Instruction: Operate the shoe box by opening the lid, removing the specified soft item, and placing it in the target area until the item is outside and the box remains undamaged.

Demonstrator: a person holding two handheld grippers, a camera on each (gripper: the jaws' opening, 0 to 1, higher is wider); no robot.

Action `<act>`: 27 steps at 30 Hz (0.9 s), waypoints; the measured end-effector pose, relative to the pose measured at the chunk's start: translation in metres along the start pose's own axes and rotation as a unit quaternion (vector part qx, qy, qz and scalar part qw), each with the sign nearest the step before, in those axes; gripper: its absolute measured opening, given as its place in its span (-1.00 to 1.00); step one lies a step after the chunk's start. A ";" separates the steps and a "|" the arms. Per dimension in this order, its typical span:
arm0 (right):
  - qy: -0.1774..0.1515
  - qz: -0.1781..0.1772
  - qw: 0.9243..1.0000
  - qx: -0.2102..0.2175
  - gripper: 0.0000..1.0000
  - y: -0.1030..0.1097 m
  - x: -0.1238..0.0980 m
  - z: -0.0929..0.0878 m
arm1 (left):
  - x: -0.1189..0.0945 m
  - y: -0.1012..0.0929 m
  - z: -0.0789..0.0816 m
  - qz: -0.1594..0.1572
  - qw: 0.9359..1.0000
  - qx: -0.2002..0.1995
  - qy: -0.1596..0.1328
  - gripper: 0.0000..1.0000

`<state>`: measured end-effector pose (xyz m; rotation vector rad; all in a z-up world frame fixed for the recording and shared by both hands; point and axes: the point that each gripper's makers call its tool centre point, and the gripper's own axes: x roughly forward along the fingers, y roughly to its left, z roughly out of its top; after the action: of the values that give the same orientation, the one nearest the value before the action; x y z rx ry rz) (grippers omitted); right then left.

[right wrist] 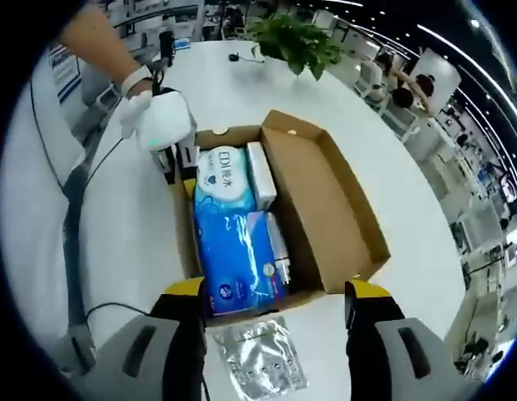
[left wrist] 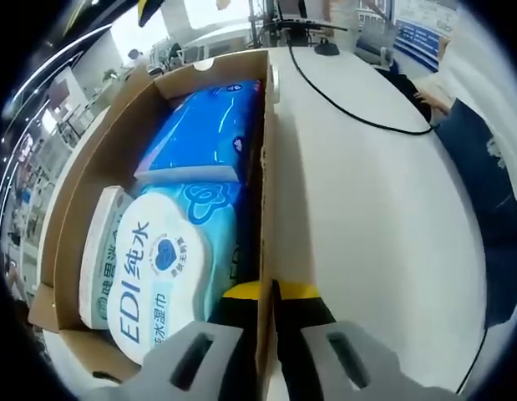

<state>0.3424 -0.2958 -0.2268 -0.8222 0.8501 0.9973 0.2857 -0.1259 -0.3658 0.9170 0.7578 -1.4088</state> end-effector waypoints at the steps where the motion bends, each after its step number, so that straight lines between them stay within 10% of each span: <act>1: 0.006 0.011 1.000 -0.004 0.33 0.002 0.003 0.000 | 0.000 0.000 0.000 0.001 1.000 0.000 0.000 -0.97; 27: 0.069 0.097 0.991 -0.059 0.42 0.035 0.078 0.000 | 0.000 0.001 0.001 -0.002 1.000 0.000 -0.004 -0.97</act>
<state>0.3326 -0.2569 -0.3024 -0.9296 1.0125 1.1804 0.2865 -0.1264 -0.3653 0.9096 0.7546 -1.4150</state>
